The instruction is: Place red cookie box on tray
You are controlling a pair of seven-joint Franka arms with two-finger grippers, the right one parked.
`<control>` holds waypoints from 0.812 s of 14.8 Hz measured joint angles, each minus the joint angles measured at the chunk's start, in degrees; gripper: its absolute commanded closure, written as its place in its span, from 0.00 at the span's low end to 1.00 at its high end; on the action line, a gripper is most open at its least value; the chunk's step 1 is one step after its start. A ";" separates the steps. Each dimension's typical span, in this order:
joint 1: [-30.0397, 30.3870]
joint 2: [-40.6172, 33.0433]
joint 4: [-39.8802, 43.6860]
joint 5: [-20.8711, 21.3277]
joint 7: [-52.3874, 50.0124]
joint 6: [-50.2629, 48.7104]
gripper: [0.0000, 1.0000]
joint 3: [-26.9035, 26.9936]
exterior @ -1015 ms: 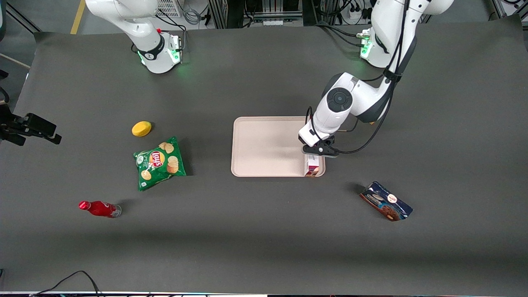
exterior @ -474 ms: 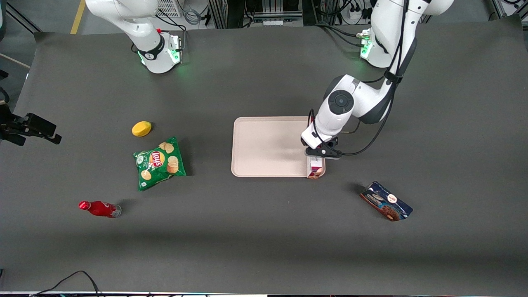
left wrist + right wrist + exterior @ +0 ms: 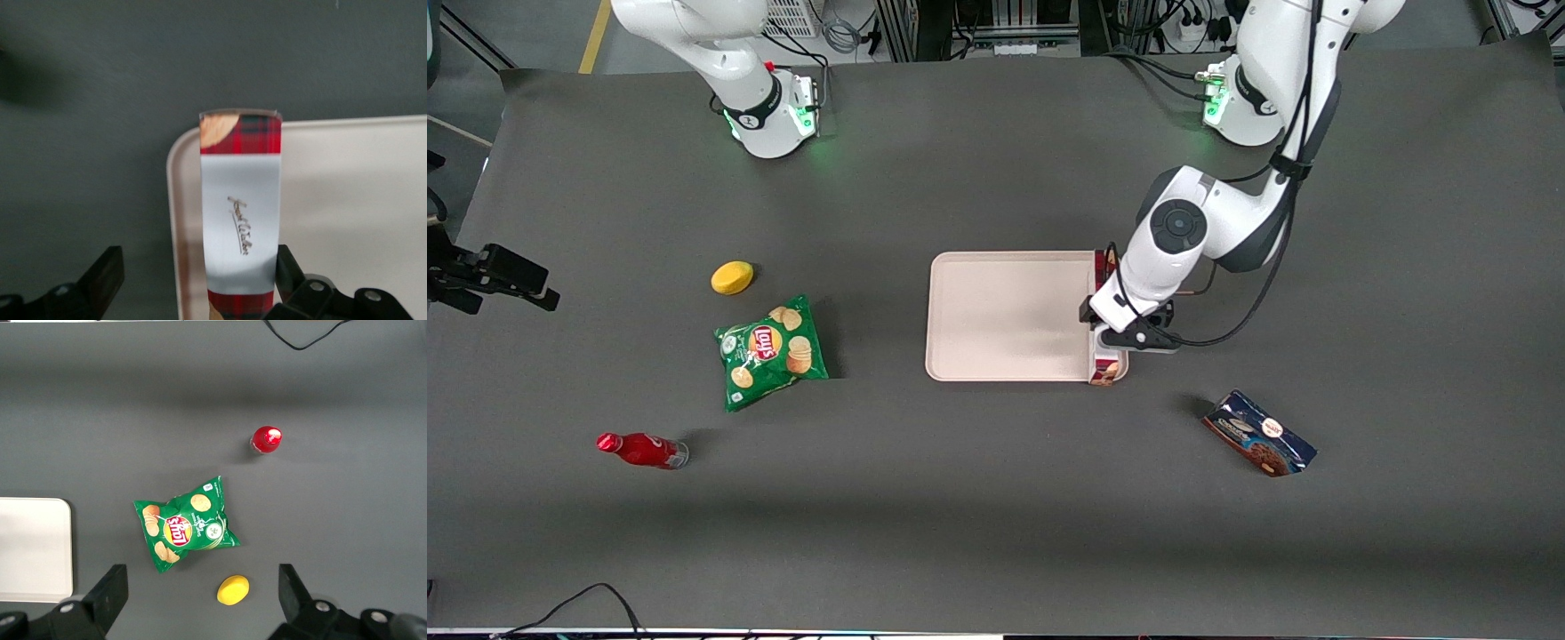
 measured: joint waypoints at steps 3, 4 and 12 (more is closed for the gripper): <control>0.68 -3.45 4.71 0.06 3.55 -9.44 0.00 3.88; 1.79 -5.02 6.10 0.05 5.14 -11.88 0.00 4.85; 16.14 -16.86 12.63 0.02 14.02 -29.28 0.00 5.97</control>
